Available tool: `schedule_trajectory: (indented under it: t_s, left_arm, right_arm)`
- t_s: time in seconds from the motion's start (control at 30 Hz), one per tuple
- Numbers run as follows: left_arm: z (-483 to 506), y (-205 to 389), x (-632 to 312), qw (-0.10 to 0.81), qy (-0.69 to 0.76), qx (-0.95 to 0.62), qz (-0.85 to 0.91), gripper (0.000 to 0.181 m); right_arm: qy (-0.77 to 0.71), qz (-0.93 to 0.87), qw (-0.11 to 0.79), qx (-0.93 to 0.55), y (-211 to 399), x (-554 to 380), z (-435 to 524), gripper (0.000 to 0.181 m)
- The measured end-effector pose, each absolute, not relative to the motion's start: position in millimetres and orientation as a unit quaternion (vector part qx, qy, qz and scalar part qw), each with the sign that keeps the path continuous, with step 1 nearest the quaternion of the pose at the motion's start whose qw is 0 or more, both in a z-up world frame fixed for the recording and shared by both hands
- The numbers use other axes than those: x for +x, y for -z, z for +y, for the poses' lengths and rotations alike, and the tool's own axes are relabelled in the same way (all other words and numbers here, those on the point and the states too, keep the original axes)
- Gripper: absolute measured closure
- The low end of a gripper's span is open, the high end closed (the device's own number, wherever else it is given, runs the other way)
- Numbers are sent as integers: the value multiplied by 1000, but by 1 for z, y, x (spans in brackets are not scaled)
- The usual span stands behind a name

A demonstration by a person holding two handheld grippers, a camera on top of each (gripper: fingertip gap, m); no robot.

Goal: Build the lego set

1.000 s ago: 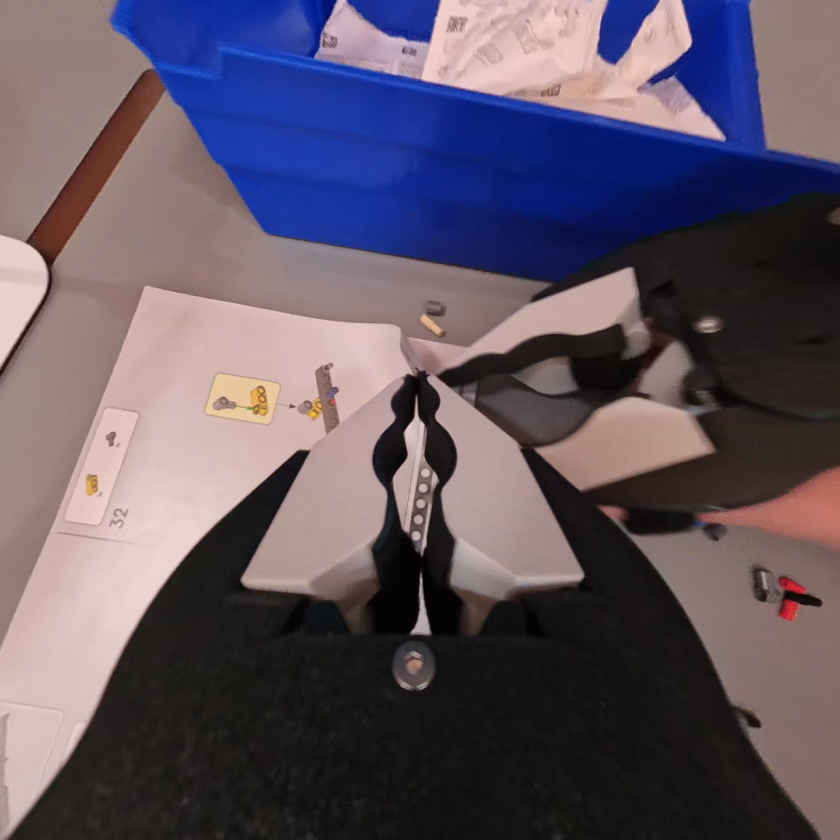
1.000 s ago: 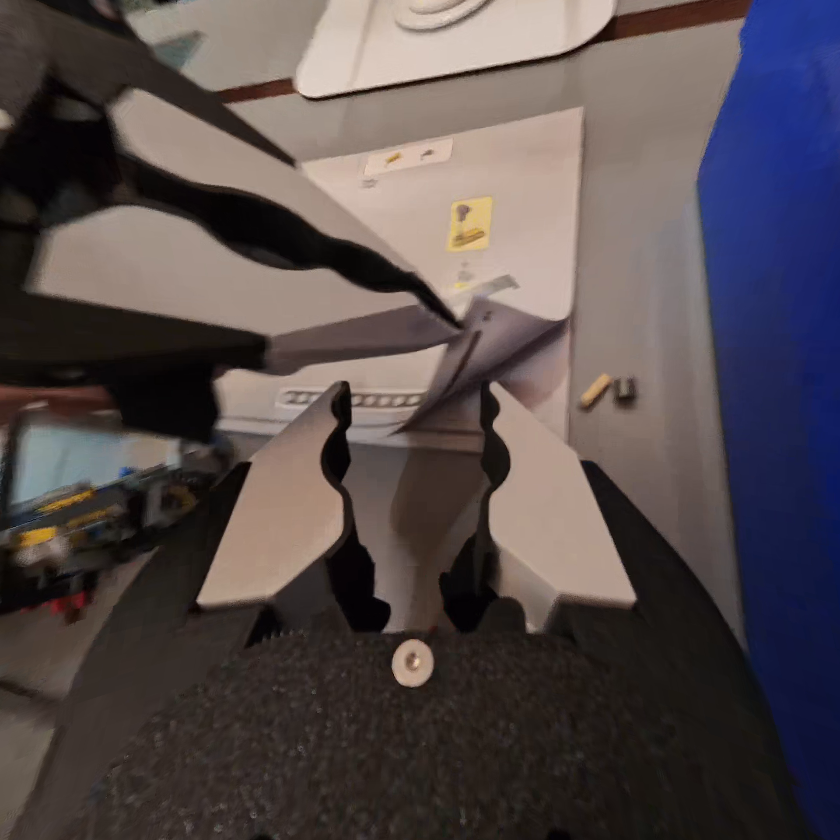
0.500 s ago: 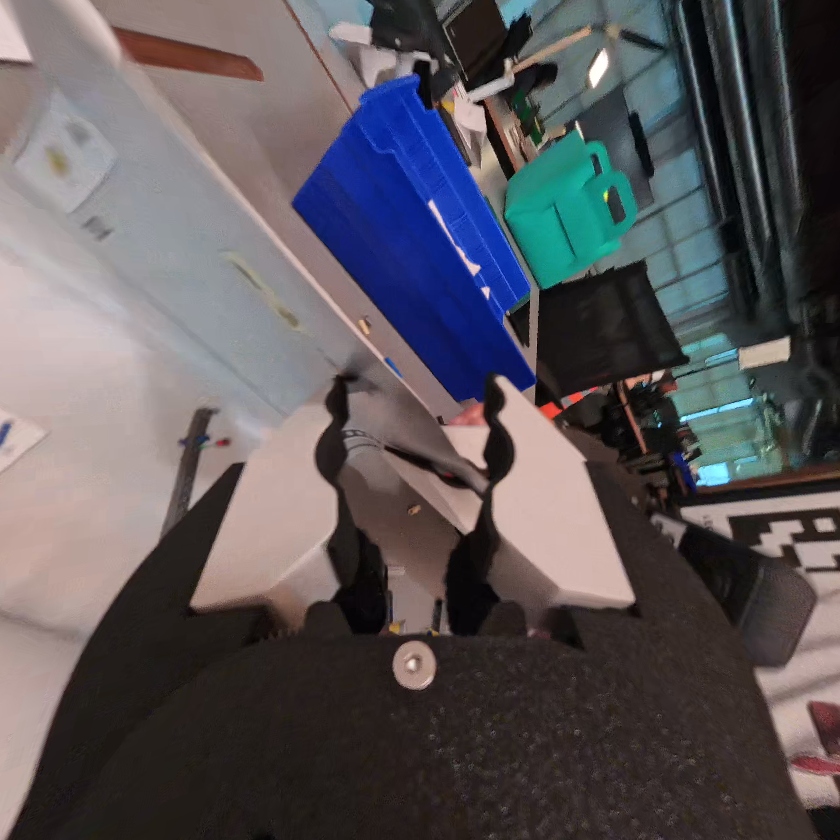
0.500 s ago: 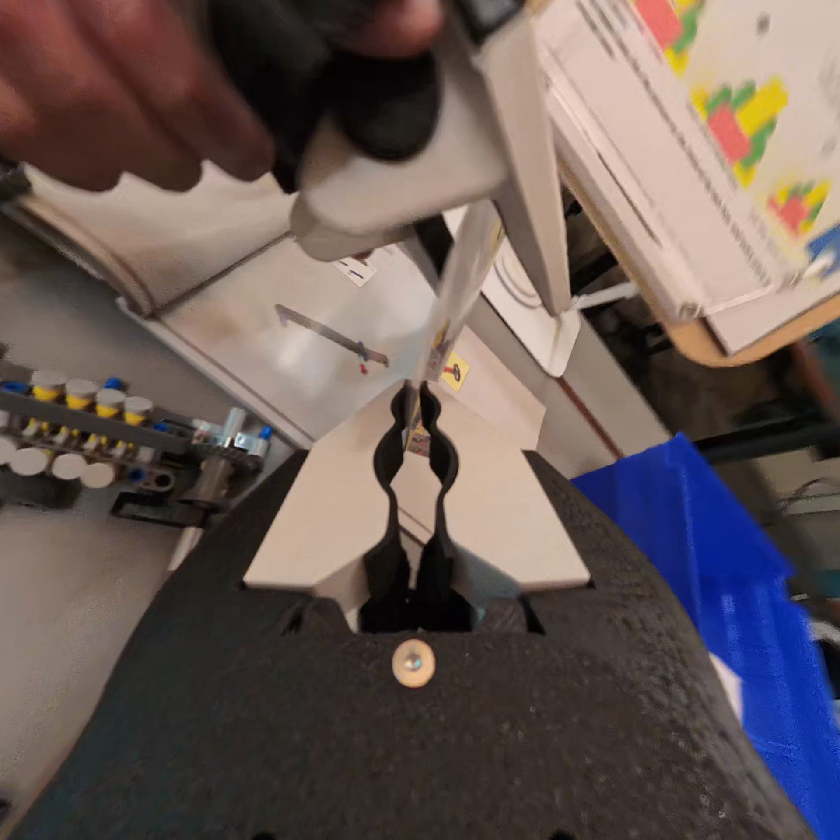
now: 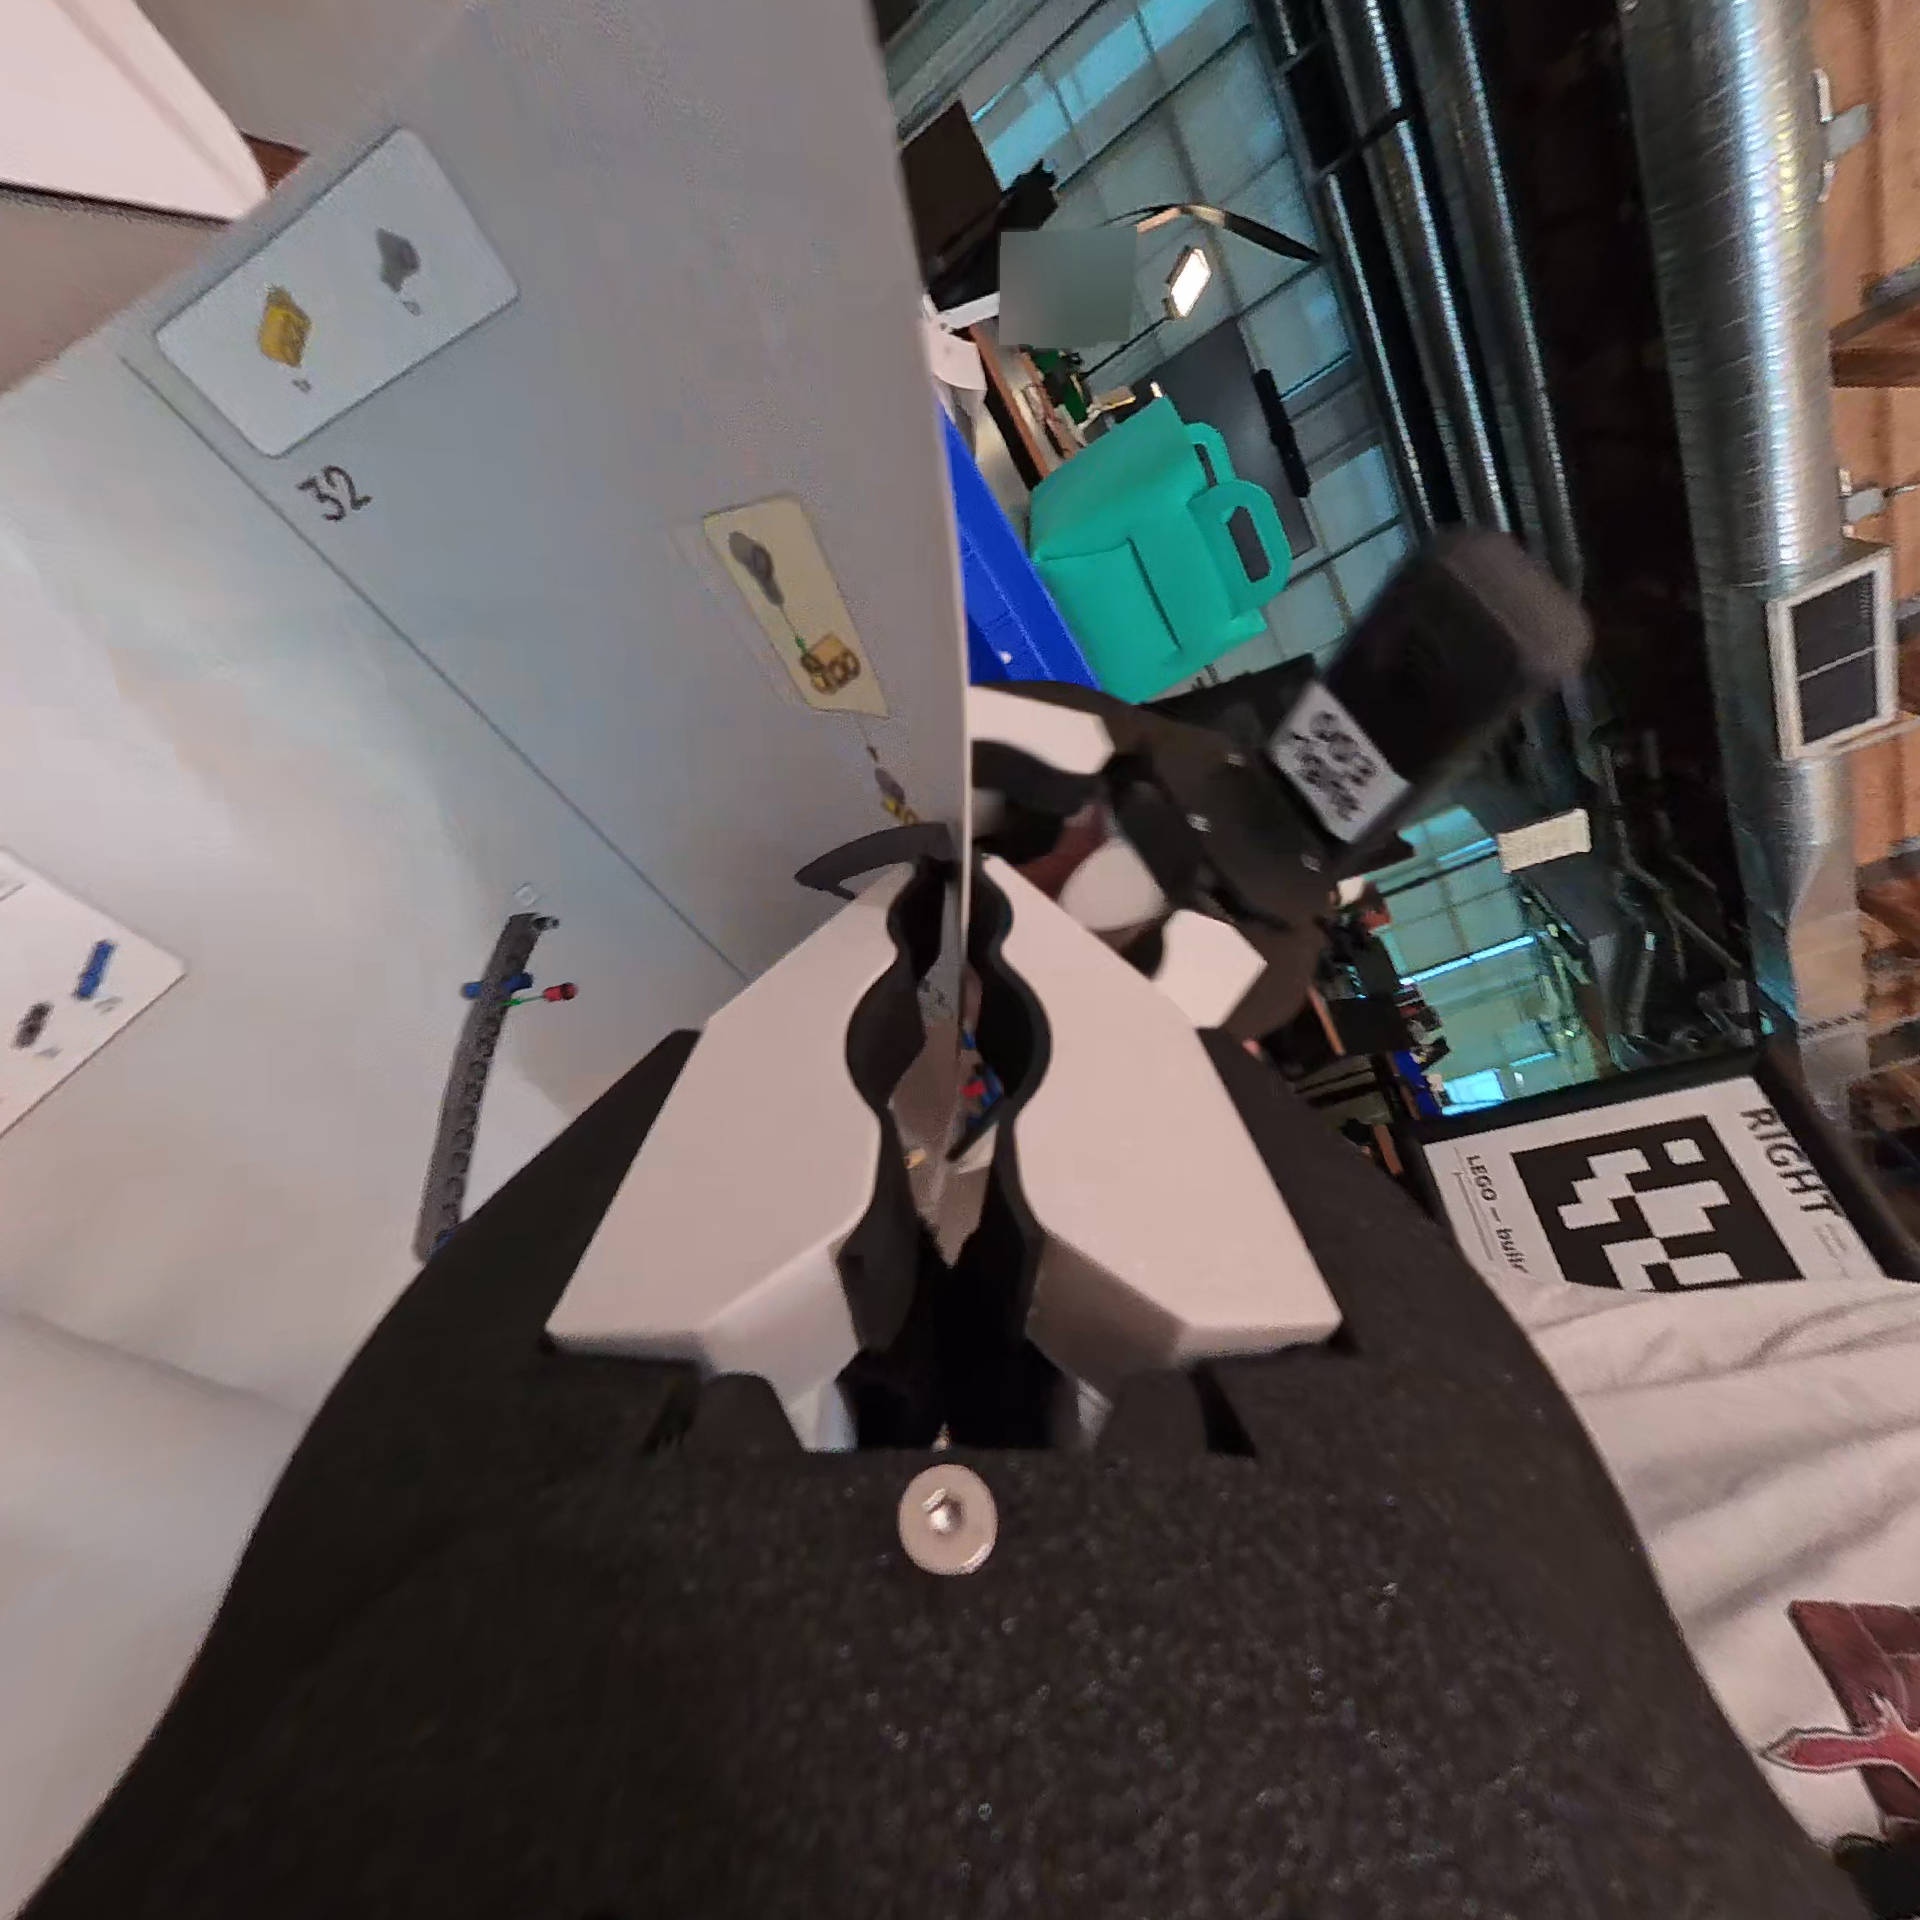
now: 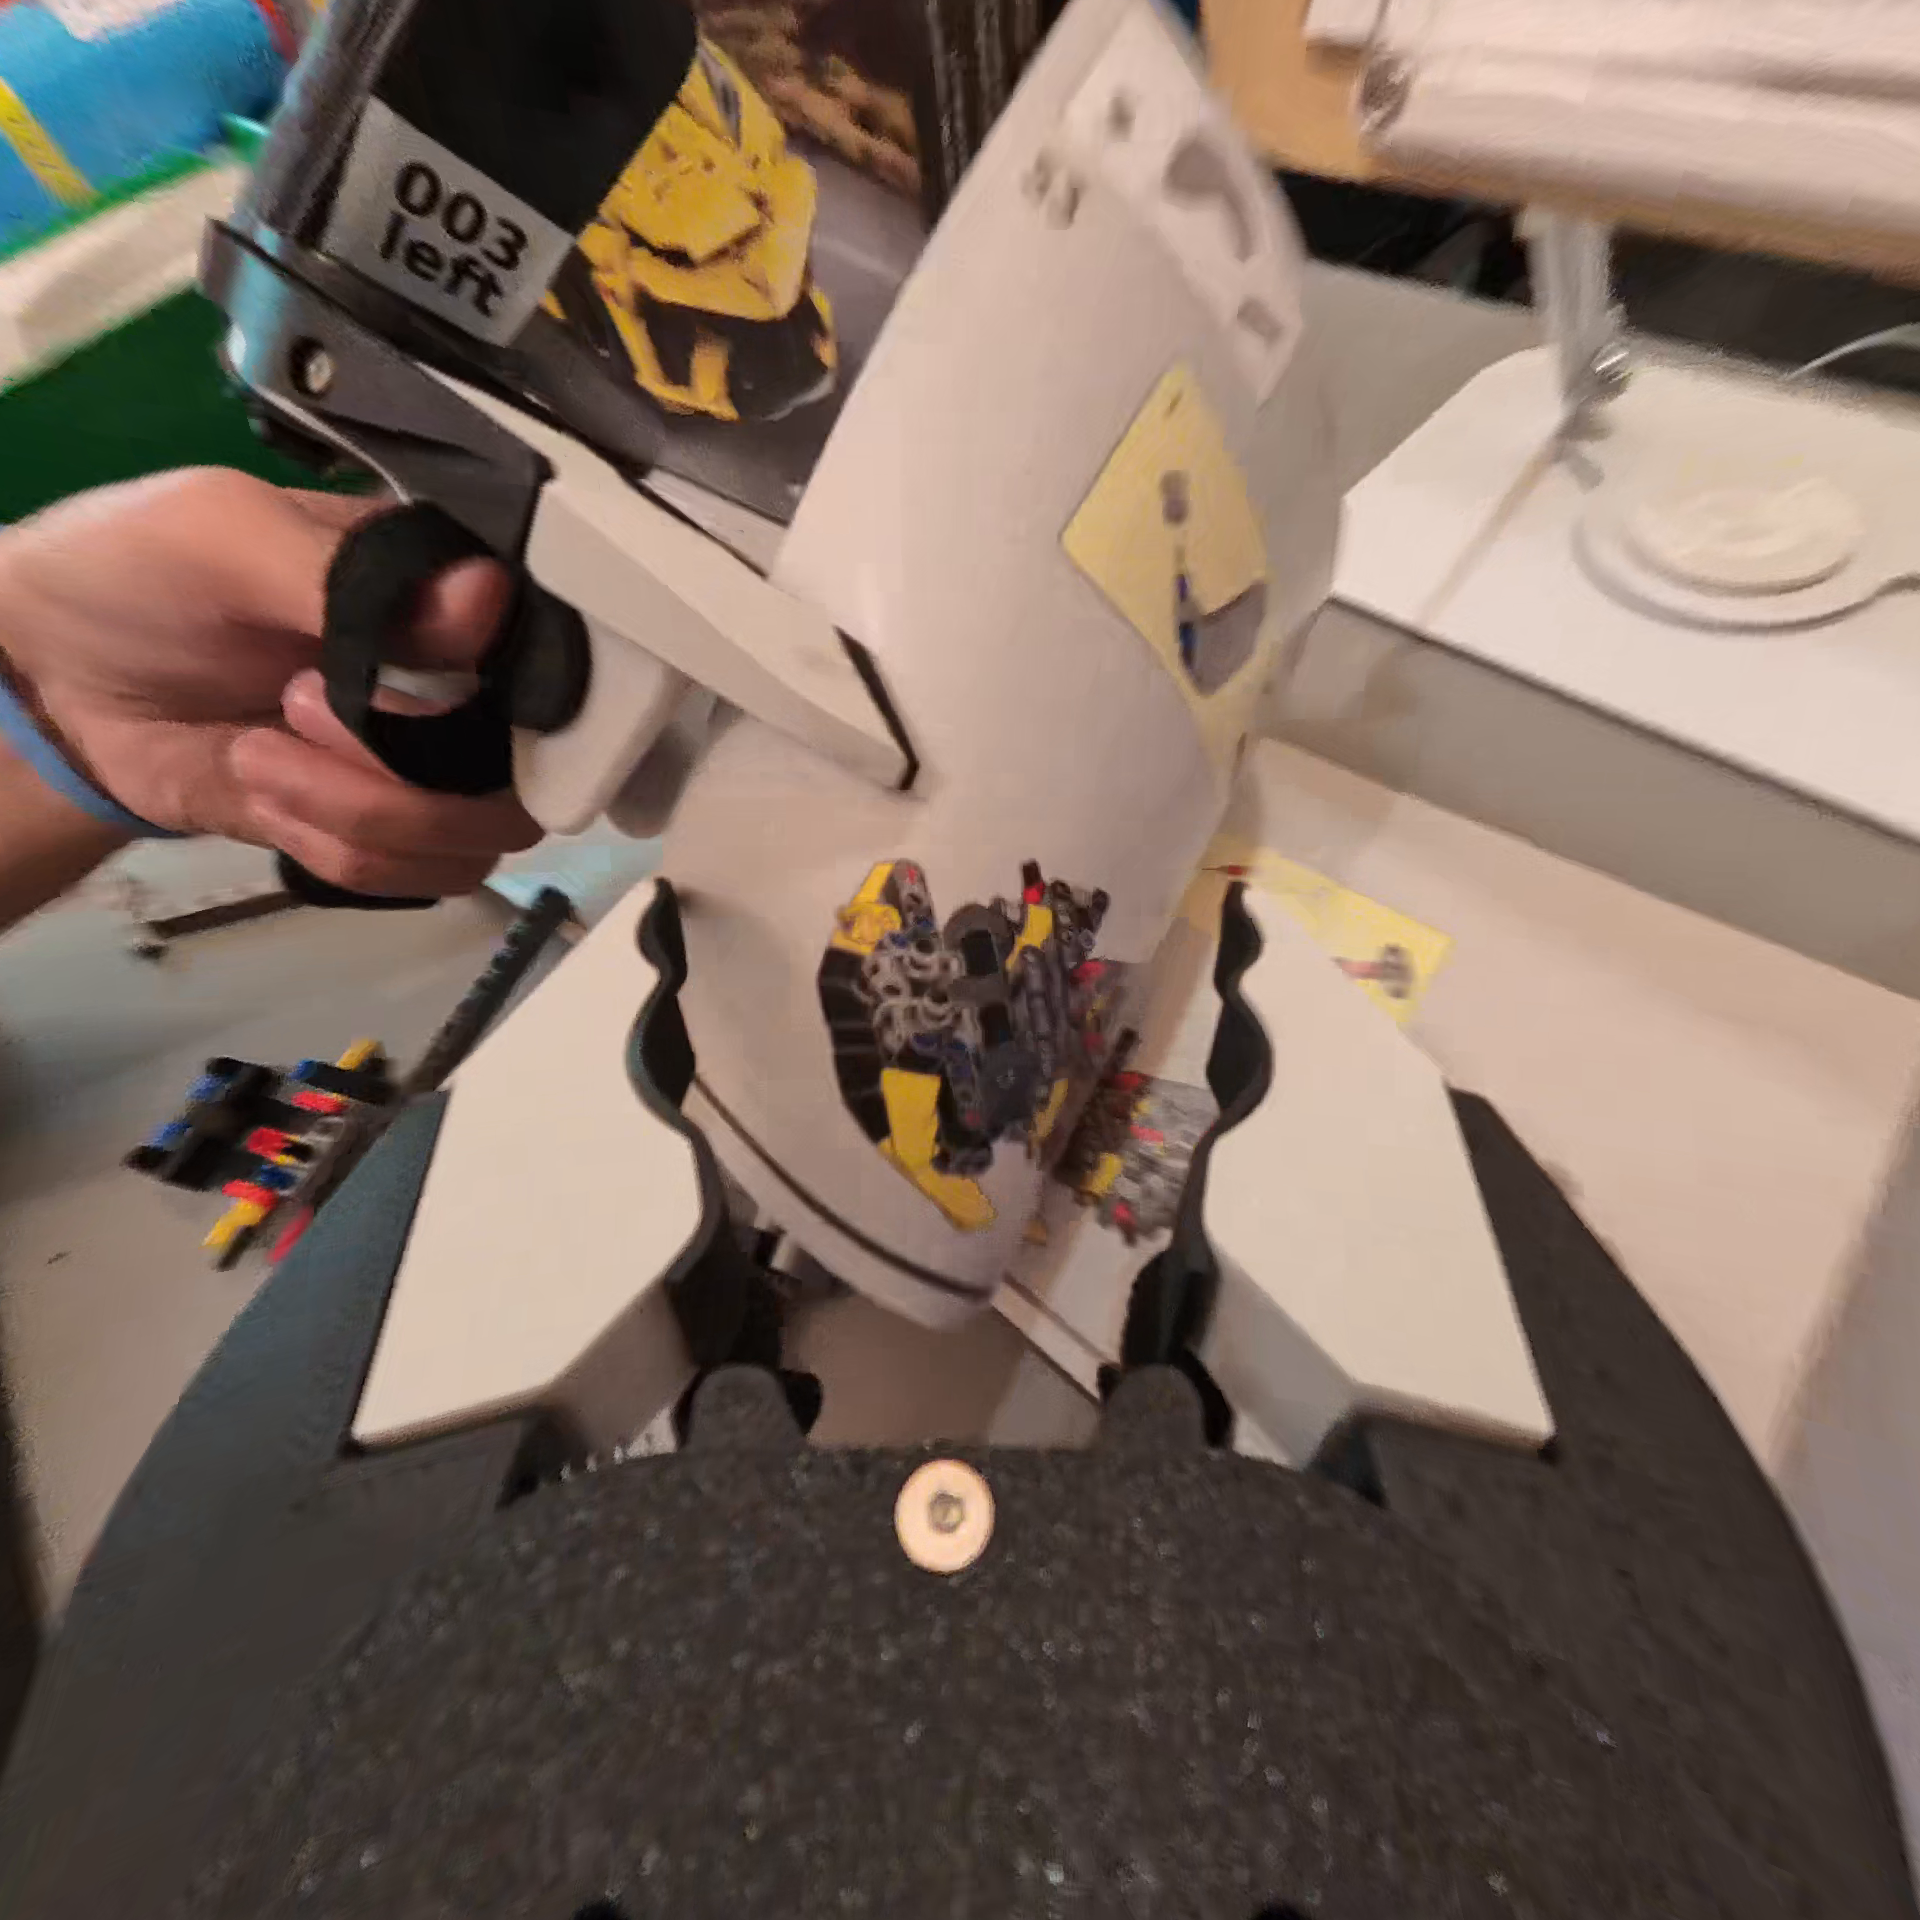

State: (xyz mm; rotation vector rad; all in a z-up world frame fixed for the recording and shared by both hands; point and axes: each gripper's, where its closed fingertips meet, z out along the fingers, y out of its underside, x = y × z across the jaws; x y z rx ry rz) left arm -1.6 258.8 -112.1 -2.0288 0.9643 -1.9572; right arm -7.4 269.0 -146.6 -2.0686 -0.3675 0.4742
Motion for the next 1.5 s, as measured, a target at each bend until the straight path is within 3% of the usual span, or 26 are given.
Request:
schedule_trajectory:
  t_s: [0.17,0.57,0.97,1.07,1.27,1.5]
  left_arm:
    - [252,103,4,63,681,-655,322,165]
    - [249,107,-3,77,679,-630,368,170]
    - [268,123,-23,91,649,-665,358,181]
    - [279,134,-45,106,606,-701,362,181]
    - [313,137,-129,138,545,-759,328,181]
    - [338,141,-226,158,509,-799,278,181]
  right_arm:
    - [-275,-103,484,-824,154,-6,280,112]
    - [-356,-67,494,-791,145,4,276,111]
    - [-330,-64,502,-797,145,17,273,115]
    - [-274,-66,521,-806,135,33,266,114]
    - [-16,-76,550,-831,103,79,247,115]
    - [-131,-188,461,-857,146,-8,256,138]
